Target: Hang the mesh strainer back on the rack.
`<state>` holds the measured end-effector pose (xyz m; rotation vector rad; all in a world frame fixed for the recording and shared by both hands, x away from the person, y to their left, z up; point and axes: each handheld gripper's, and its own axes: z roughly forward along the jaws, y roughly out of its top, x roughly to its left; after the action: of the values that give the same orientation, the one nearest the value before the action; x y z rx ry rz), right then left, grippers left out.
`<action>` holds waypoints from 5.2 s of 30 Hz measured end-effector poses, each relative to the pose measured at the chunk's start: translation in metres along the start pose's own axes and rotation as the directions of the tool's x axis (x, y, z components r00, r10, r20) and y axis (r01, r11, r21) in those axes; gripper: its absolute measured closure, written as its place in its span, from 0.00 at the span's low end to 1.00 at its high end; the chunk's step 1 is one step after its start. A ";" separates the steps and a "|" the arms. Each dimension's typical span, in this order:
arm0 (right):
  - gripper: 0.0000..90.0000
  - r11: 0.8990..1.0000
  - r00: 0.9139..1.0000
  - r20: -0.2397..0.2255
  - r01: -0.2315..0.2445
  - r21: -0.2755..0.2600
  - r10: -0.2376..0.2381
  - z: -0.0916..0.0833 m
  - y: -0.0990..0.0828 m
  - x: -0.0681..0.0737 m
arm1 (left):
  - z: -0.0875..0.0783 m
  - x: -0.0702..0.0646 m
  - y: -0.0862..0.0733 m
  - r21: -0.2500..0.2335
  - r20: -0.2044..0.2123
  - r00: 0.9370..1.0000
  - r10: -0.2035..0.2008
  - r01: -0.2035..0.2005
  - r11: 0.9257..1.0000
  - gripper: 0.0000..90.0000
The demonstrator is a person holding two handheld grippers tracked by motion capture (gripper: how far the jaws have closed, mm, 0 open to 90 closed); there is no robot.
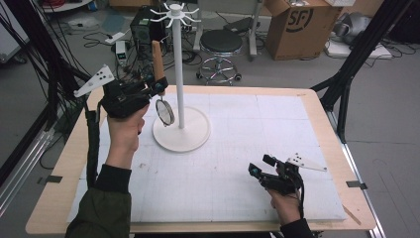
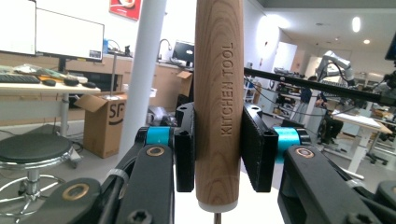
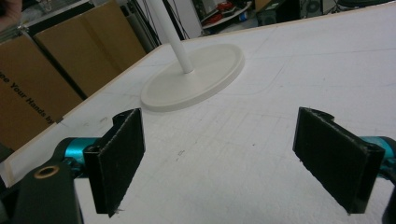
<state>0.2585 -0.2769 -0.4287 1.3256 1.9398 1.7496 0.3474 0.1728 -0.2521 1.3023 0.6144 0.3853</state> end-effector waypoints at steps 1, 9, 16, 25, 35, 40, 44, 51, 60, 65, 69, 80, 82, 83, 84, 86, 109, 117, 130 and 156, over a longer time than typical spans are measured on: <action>0.18 1.000 1.000 -0.003 0.004 -0.002 -0.004 0.000 0.000 0.000 | 0.000 0.001 0.002 -0.011 0.007 1.000 -0.010 0.010 1.000 0.77; 0.18 1.000 1.000 -0.006 0.008 0.002 -0.008 0.001 0.000 0.001 | 0.009 0.008 0.020 -0.021 0.015 1.000 0.009 -0.008 1.000 0.77; 0.18 1.000 1.000 -0.004 0.006 0.001 -0.006 0.000 0.000 0.001 | 0.015 0.001 0.028 -0.005 -0.002 1.000 0.028 -0.028 1.000 0.77; 0.18 1.000 1.000 -0.004 0.005 -0.004 -0.005 0.000 0.000 0.002 | 0.029 -0.008 0.029 0.037 -0.023 0.999 0.042 -0.041 0.998 0.76; 0.18 1.000 1.000 -0.007 0.004 -0.008 -0.004 -0.001 0.000 0.002 | 0.035 -0.010 0.029 0.046 -0.066 0.997 0.043 -0.040 0.998 0.77; 0.18 1.000 1.000 -0.008 0.013 -0.014 -0.013 -0.001 0.001 0.001 | 0.039 -0.011 0.029 0.069 -0.099 0.994 0.049 -0.042 0.997 0.76; 0.18 1.000 1.000 -0.009 0.008 -0.011 -0.008 -0.002 0.001 0.002 | 0.037 -0.009 0.031 0.061 -0.114 0.993 0.033 -0.026 0.998 0.76; 0.18 1.000 1.000 -0.008 0.003 -0.011 -0.004 -0.002 0.001 0.003 | 0.037 -0.002 0.031 0.059 -0.130 0.992 0.008 0.000 0.998 0.76; 0.18 1.000 1.000 -0.008 0.008 -0.012 -0.008 -0.003 0.000 0.002 | 0.041 0.003 0.024 0.054 -0.131 0.991 -0.019 0.026 0.998 0.76; 0.18 1.000 1.000 -0.006 0.001 -0.013 -0.001 -0.004 0.000 0.002 | 0.043 0.009 0.017 0.041 -0.133 0.988 -0.074 0.080 0.996 0.73; 0.18 1.000 1.000 -0.002 -0.003 -0.011 0.003 -0.003 0.000 0.001 | 0.045 0.010 0.016 0.046 -0.137 0.987 -0.083 0.090 0.995 0.72; 0.18 1.000 1.000 -0.005 0.005 -0.002 -0.005 -0.002 -0.001 0.000 | 0.037 0.018 0.005 0.043 -0.128 0.981 -0.143 0.150 0.988 0.37; 0.18 1.000 1.000 -0.005 0.003 -0.003 -0.003 -0.002 -0.001 0.000 | 0.033 0.018 0.002 0.040 -0.139 0.982 -0.130 0.136 0.990 0.33; 0.18 1.000 1.000 -0.002 0.001 -0.001 -0.001 -0.002 -0.001 0.000 | 0.031 0.018 0.001 0.040 -0.139 0.982 -0.127 0.134 0.990 0.32; 0.18 1.000 1.000 -0.001 -0.001 -0.001 0.001 -0.002 -0.001 0.000 | 0.029 0.018 -0.001 0.041 -0.138 0.983 -0.121 0.128 0.991 0.32; 0.18 1.000 1.000 0.001 0.000 -0.005 0.000 -0.001 -0.001 0.000 | 0.026 0.017 -0.003 0.044 -0.142 0.985 -0.101 0.109 0.993 0.30; 0.17 0.999 0.999 0.006 0.038 0.011 -0.038 0.015 -0.001 -0.003 | -0.060 -0.008 -0.069 0.063 -0.076 0.997 -0.032 0.037 0.997 0.23; 0.17 0.999 0.999 0.006 0.041 0.009 -0.041 0.018 0.000 -0.007 | -0.065 -0.014 -0.095 0.116 -0.077 0.997 -0.004 0.013 0.993 0.23; 0.17 0.998 0.998 0.033 0.053 -0.016 -0.052 0.009 0.001 -0.004 | -0.083 0.000 -0.118 0.160 -0.145 0.989 -0.018 0.042 0.986 0.22; 0.17 0.997 0.998 0.021 0.066 -0.039 -0.065 0.014 0.011 -0.008 | -0.088 -0.005 -0.167 0.296 -0.088 0.996 -0.001 0.028 0.955 0.23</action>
<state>0.2772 -0.2742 -0.4255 1.2475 1.9052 1.7288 0.2766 0.1985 -0.4251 1.5729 0.7771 0.3479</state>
